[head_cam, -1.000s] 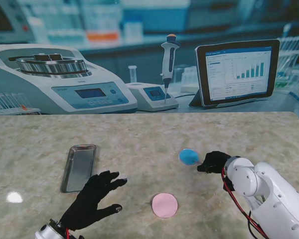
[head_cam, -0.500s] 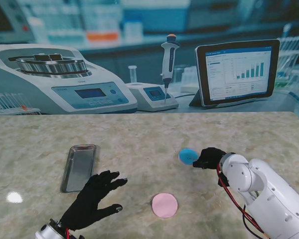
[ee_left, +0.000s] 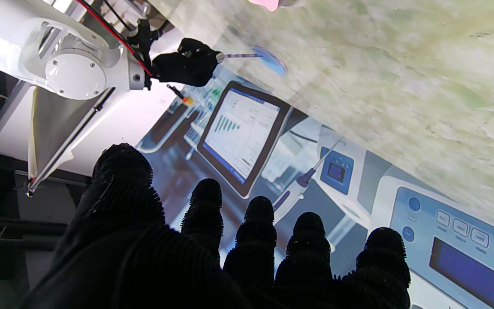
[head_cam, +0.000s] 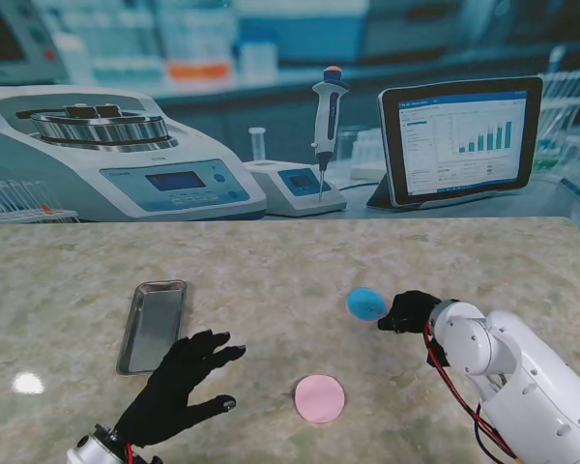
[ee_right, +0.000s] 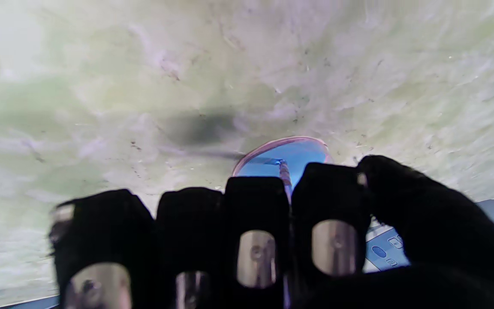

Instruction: Line a culture dish with filter paper and press it flat with a glass rod

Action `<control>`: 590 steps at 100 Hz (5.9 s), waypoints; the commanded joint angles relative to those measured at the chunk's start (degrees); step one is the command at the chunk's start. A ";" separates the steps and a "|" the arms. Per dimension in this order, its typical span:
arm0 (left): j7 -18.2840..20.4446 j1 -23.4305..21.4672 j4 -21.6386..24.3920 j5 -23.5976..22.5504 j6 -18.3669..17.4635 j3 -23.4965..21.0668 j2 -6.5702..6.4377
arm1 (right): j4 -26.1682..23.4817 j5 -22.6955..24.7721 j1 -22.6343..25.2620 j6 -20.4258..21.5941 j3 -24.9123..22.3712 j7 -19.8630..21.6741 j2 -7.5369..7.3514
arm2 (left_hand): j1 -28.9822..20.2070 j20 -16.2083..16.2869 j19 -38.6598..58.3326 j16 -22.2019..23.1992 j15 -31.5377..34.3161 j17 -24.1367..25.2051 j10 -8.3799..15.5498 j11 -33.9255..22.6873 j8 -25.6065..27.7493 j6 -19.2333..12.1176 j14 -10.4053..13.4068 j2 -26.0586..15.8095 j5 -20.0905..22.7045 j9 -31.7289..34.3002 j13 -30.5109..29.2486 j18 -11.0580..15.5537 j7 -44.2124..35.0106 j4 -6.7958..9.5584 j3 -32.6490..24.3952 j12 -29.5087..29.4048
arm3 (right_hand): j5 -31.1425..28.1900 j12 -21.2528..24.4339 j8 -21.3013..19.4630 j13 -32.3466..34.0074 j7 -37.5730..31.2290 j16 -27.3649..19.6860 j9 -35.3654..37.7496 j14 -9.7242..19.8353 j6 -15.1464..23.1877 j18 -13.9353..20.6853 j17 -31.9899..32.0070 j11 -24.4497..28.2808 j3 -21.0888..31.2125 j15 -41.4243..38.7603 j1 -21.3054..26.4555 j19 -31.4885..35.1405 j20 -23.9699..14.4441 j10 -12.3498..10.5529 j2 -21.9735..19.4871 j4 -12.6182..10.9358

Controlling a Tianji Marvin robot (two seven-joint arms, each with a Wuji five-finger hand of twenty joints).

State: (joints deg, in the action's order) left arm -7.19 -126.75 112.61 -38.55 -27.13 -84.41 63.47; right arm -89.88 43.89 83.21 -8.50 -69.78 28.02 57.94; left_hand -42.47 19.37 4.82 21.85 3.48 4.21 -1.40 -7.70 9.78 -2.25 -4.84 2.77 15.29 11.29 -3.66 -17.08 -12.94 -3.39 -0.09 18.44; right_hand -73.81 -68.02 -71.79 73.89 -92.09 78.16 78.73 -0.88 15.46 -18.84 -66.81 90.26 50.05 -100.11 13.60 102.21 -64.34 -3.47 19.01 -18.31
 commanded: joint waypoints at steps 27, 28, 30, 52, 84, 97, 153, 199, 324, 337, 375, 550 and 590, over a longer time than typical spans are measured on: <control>0.04 -0.25 0.42 0.27 -0.39 0.30 0.08 | -1.93 0.67 3.44 -0.11 -1.73 0.90 -0.27 | 0.17 -1.88 -2.92 -0.93 -1.02 0.14 2.05 1.20 0.30 -2.21 1.88 -1.91 -1.43 -2.18 1.62 2.09 -0.46 1.34 1.51 -0.99 | -4.03 -1.26 -0.45 1.42 -3.15 1.82 3.83 9.86 -5.61 0.39 -2.33 9.68 -0.44 -5.89 -0.58 17.77 -1.15 -2.31 -2.75 -1.16; 0.03 -0.24 0.42 0.27 -0.40 0.31 0.09 | -1.95 0.65 3.47 -0.09 -1.76 0.85 -0.26 | 0.15 -1.88 -2.92 -0.92 -1.00 0.14 1.95 1.21 0.30 -2.19 1.90 -1.92 -1.44 -2.20 1.59 2.10 -0.45 1.34 1.50 -0.99 | -4.03 -1.26 -0.45 1.42 -3.15 1.82 3.83 9.86 -5.61 0.39 -2.33 9.68 -0.45 -5.89 -0.59 17.77 -1.15 -2.31 -2.76 -1.15; 0.01 -0.23 0.42 0.26 -0.41 0.33 0.09 | -1.97 0.59 3.53 -0.05 -1.82 0.70 -0.24 | 0.14 -1.88 -2.92 -0.91 -0.99 0.14 1.96 1.19 0.31 -2.21 1.93 -1.92 -1.38 -2.18 1.58 2.10 -0.48 1.35 1.49 -0.98 | -4.03 -1.26 -0.45 1.42 -3.15 1.82 3.83 9.86 -5.61 0.38 -2.33 9.68 -0.47 -5.89 -0.61 17.77 -1.14 -2.31 -2.76 -1.15; -0.03 -0.24 0.48 0.27 -0.43 0.37 0.09 | -1.81 -0.50 3.42 0.77 -2.24 -3.02 0.42 | 0.18 -1.88 -2.92 -0.93 -1.00 0.14 1.95 1.18 0.33 -2.24 1.94 -1.94 -1.38 -2.19 1.58 2.09 -0.52 1.34 1.51 -0.96 | -4.03 -1.26 -0.46 1.41 -3.15 1.84 3.83 9.69 -5.61 0.24 -2.30 9.68 -0.18 -5.92 -0.65 17.77 -1.18 -2.31 -2.36 -1.24; 0.12 -0.58 0.61 0.34 -0.41 -0.05 0.10 | 2.41 -1.42 -0.57 0.14 1.15 -5.40 0.84 | 0.18 -1.89 -2.93 -0.95 -1.02 0.16 1.97 1.18 0.30 -2.22 1.93 -1.96 -1.42 -2.19 1.59 2.08 -0.46 1.34 1.51 -0.96 | -4.03 -1.26 -0.46 1.42 -3.15 1.86 3.83 9.59 -5.61 0.18 -2.31 9.68 0.12 -5.94 -0.94 17.77 -1.24 -2.31 -2.35 -1.13; 0.28 -0.65 0.66 0.51 -0.27 -0.25 0.10 | 3.02 -1.18 -1.20 -0.65 2.18 -3.87 0.55 | 0.15 -1.93 -2.96 -0.98 -1.03 0.15 2.05 1.22 0.30 -2.28 1.94 -1.95 -1.37 -2.22 1.57 2.09 -0.47 1.35 1.49 -0.98 | -4.03 -1.26 -0.46 1.42 -3.15 1.85 3.83 9.76 -5.61 0.32 -2.33 9.68 0.01 -5.90 -0.92 17.77 -1.19 -2.31 -2.51 -0.98; 0.08 -0.65 0.67 0.58 -0.59 -0.05 0.13 | -1.90 1.10 4.11 -0.40 -2.37 0.08 -0.15 | 0.20 -2.03 -3.01 -1.02 -1.00 0.12 1.99 1.18 0.30 -2.26 1.94 -1.98 -1.36 -2.18 1.56 2.09 -0.46 1.35 1.49 -0.95 | -4.03 -1.26 -0.47 1.43 -3.13 1.95 3.83 10.04 -5.58 0.48 -2.34 9.68 -0.41 -5.88 -0.68 17.77 -1.33 -2.31 -2.76 -1.14; 0.21 -0.50 0.78 0.76 -0.17 0.15 0.12 | -4.58 -2.38 6.71 2.20 -5.19 -6.90 1.20 | 0.02 -1.99 -2.94 -0.88 -0.92 0.11 2.07 0.93 0.40 -1.85 1.93 -2.05 -1.37 -2.09 1.56 2.16 -0.66 1.35 1.45 -0.78 | -4.00 -1.26 -0.49 1.42 -3.03 1.94 3.83 9.75 -5.36 0.22 -2.31 9.68 0.04 -5.91 -0.93 17.77 -1.35 -2.31 -2.41 -1.16; 3.12 0.26 1.71 4.94 -3.45 -1.51 0.00 | -20.36 -15.13 17.90 15.95 -4.81 -9.81 1.80 | -1.87 10.32 3.70 1.71 0.26 1.04 1.95 -4.21 2.57 -1.74 1.22 1.80 -0.75 -0.39 -1.28 2.20 -4.69 1.46 0.76 0.83 | -4.02 -1.26 -0.49 1.41 -3.07 2.03 3.83 9.61 -5.53 -0.08 -2.28 9.68 0.21 -5.95 -0.78 17.77 -1.68 -2.31 -2.27 -0.85; 2.81 0.87 1.38 3.19 -4.94 -1.49 -0.12 | -21.10 -16.12 17.78 17.29 -3.73 -8.93 1.55 | -2.71 13.14 5.29 3.36 1.74 -1.90 2.15 -6.48 3.34 -1.33 0.82 4.37 -1.20 0.10 -3.59 1.65 -6.12 1.81 0.02 1.69 | -4.02 -1.26 -0.49 1.42 -3.07 2.02 3.83 9.65 -5.53 -0.03 -2.29 9.68 0.14 -5.94 -0.80 17.77 -1.65 -2.31 -2.34 -0.85; 2.39 2.44 1.27 -2.85 -6.47 -1.25 -0.65 | -23.37 -20.61 16.50 19.04 -0.95 -4.84 0.68 | 7.47 17.69 11.56 6.88 4.88 -5.24 1.75 -9.66 4.22 -1.50 0.59 14.41 -4.67 0.53 -6.01 2.24 -8.16 -0.92 -27.34 3.04 | -4.02 -1.26 -0.48 1.42 -3.07 1.98 3.83 9.76 -5.53 0.11 -2.30 9.68 -0.19 -5.90 -0.64 17.77 -1.54 -2.31 -2.54 -0.85; -0.42 7.22 0.11 -5.13 -0.43 2.87 -0.51 | -21.99 -27.48 5.92 20.04 12.70 -0.91 -0.22 | 2.06 28.04 65.96 37.46 64.35 -14.49 0.52 -51.66 52.27 -6.80 -5.69 15.84 12.70 27.97 -23.12 -3.44 -60.48 -3.08 -22.31 38.65 | -3.98 -1.22 -0.46 1.44 -2.63 1.68 3.83 10.09 -5.41 0.53 -2.35 9.37 -1.54 -5.81 -0.11 17.77 -1.27 -2.39 -3.25 -0.48; 1.27 7.14 0.50 -5.41 -0.86 2.23 -0.82 | -21.13 -26.19 4.49 18.26 14.12 -1.50 0.00 | 2.37 32.61 72.69 37.76 66.58 -19.64 -2.86 -44.33 41.25 -7.63 -8.53 16.51 14.34 31.08 -27.57 -5.26 -53.19 -3.33 -21.27 34.20 | -3.88 -1.13 -0.33 1.47 -1.77 1.55 3.82 10.57 -5.04 1.00 -2.42 8.85 -2.40 -5.71 0.00 17.77 -1.25 -2.56 -3.91 0.15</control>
State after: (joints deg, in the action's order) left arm -6.29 -119.27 112.72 -43.75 -27.85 -82.05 62.83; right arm -111.27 17.41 87.67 10.39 -55.90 26.56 57.66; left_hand -38.76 48.43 73.86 60.34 69.79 -14.39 -3.00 -53.86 53.92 -7.52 -11.97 18.95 30.62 42.58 -30.46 -20.82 -67.71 -5.68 -23.22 53.88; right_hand -73.81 -68.38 -71.80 73.89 -91.94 78.18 78.78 -0.52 15.63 -18.64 -66.89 90.82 48.85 -100.14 13.63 102.21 -64.35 -3.80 17.64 -18.31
